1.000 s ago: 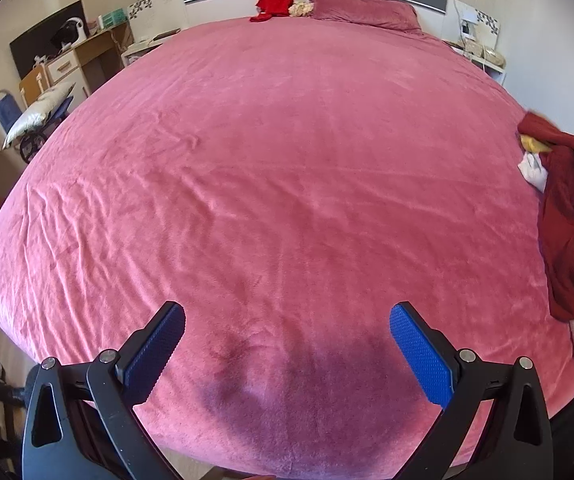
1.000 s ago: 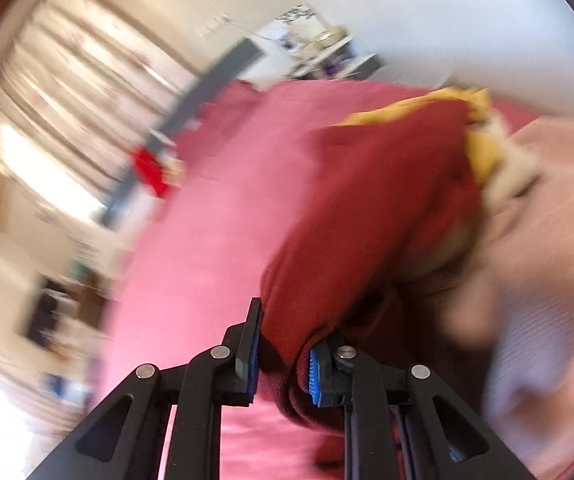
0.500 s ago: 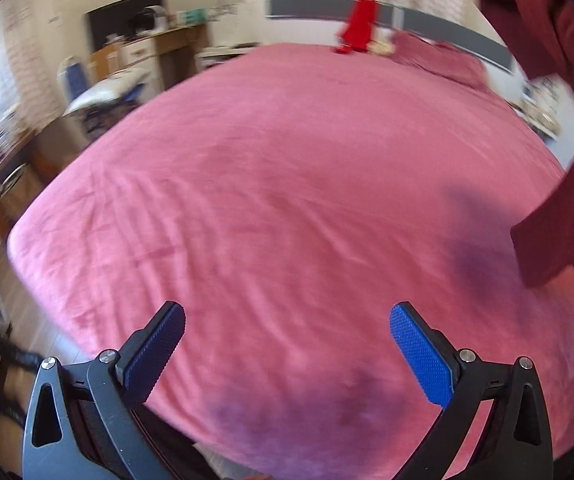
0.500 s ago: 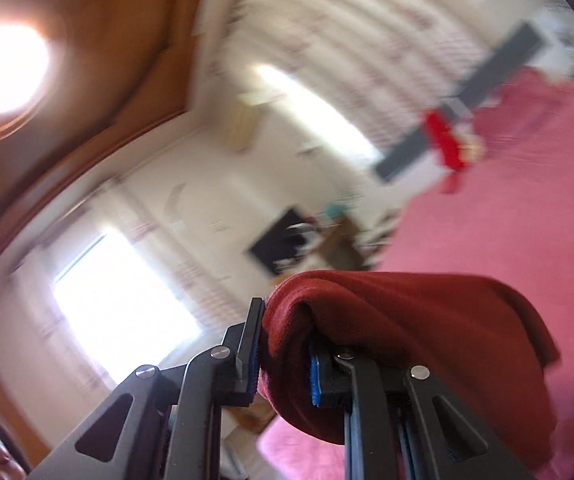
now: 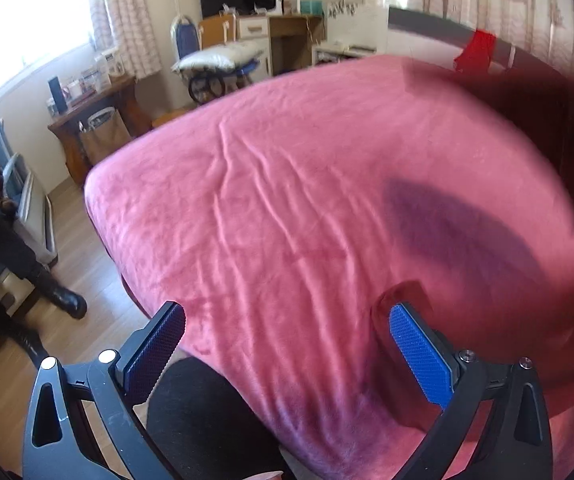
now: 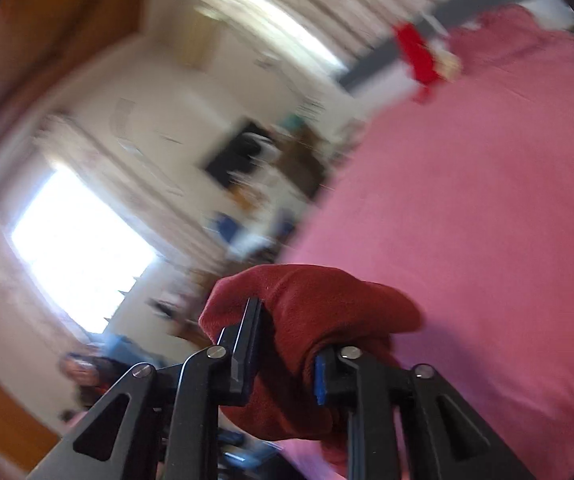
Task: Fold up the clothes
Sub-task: 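Drag the dark red garment onto the open bed with the right gripper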
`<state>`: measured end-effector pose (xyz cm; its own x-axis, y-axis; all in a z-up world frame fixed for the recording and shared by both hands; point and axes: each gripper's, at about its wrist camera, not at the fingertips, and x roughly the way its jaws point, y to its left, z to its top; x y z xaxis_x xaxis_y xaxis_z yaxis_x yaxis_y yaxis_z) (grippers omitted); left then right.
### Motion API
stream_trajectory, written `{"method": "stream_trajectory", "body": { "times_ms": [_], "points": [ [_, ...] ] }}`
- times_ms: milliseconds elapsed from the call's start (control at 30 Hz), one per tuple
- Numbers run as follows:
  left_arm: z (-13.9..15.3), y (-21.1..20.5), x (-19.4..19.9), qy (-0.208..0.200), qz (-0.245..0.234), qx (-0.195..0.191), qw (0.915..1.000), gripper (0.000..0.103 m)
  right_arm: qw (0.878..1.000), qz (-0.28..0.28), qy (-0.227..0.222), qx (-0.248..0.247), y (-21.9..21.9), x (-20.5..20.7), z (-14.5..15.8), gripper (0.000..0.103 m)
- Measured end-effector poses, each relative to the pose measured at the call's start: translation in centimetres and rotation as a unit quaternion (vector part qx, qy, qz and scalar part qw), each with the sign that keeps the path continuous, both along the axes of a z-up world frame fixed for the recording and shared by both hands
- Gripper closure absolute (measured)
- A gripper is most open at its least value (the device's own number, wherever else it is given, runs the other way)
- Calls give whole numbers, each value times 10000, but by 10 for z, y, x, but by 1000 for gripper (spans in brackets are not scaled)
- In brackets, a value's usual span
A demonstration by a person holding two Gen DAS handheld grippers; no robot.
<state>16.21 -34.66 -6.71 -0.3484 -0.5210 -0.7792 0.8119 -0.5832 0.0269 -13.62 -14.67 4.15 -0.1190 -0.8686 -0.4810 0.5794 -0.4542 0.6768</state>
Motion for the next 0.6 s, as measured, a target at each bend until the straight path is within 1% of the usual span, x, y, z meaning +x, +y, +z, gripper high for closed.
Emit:
{"method": "stream_trajectory", "body": {
  "times_ms": [33, 67, 100, 133, 167, 200, 300, 333, 367, 467, 500, 567, 600],
  "points": [
    [-5, 4, -3, -78, -92, -14, 9999, 0, 9977, -291, -247, 568, 12, -10, -40, 73],
    [-10, 8, -6, -157, -187, -36, 9997, 0, 9902, -622, -494, 1151, 27, -18, -79, 73],
    [-15, 13, -10, -238, -317, -86, 9992, 0, 9769, -1039, -671, 1740, 47, -24, -118, 73],
    [-19, 19, -14, -327, -462, -131, 9983, 0, 9618, -1451, -752, 2195, 69, -28, -147, 72],
    [-23, 25, -17, -418, -608, -174, 9971, 0, 9490, -1800, -799, 2463, 90, -27, -167, 71],
    [-28, 31, -21, -500, -762, -214, 9956, 0, 9406, -2066, -853, 2555, 111, -23, -184, 70],
    [-45, 49, -33, -671, -1163, -251, 9906, 0, 9287, -2392, -1055, 2629, 152, 0, -215, 63],
    [-51, 55, -37, -728, -1286, -235, 9887, 0, 9278, -2392, -1120, 2636, 160, 9, -223, 60],
    [-57, 59, -41, -778, -1422, -180, 9866, 0, 9318, -2284, -1162, 2570, 162, 19, -228, 59],
    [-62, 75, -53, -856, -1675, -66, 9821, 0, 9581, -1565, -1116, 2124, 149, 48, -232, 56],
    [-62, 78, -56, -824, -1724, -37, 9816, 0, 9653, -1285, -1047, 2020, 137, 53, -231, 55],
    [-59, 86, -58, -704, -1808, 41, 9810, 0, 9765, -723, -943, 1797, 106, 57, -229, 44],
    [-55, 89, -58, -669, -1834, 56, 9807, 0, 9814, -415, -918, 1634, 88, 56, -227, 42]
  ]
}}
